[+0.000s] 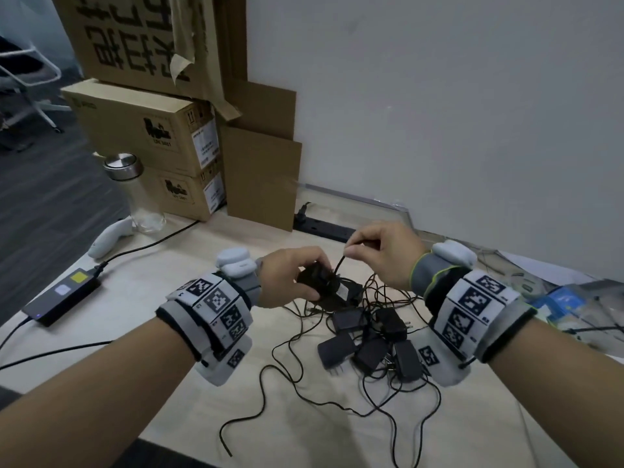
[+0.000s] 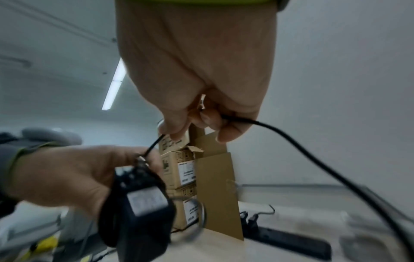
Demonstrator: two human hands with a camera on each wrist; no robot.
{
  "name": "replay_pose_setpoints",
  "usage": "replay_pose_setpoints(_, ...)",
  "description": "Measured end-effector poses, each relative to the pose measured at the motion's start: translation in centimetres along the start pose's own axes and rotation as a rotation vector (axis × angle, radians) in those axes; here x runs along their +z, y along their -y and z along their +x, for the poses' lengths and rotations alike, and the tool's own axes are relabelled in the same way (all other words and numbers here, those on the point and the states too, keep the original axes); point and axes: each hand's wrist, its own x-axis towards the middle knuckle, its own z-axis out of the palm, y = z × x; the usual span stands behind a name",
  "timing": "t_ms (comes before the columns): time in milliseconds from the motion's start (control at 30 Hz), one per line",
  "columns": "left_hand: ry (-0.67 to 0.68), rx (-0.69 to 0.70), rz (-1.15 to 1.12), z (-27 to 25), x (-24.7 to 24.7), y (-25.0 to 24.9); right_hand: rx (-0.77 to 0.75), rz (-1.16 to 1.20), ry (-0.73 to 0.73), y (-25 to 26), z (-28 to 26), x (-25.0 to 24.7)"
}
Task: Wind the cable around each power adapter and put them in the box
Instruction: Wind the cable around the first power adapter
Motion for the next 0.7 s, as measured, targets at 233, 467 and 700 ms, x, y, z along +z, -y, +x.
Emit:
replay_pose_setpoints(233, 0.132, 0.094, -0.462, -1.0, 0.1, -2.0, 0.073, 0.263, 0.003, -2.1, -0.5, 0.5)
replay_pose_setpoints(467, -0.09, 0.031, -1.068, -1.1, 0.4, -2.1, 0.313, 0.682, 0.106, -3.3, -1.5, 1.4)
replay_pose_setpoints(700, -0.635, -0.153, -0.961, 1.1, 2.2, -2.4, 0.29, 0.338, 0.179, -2.3, -2.8, 5.4)
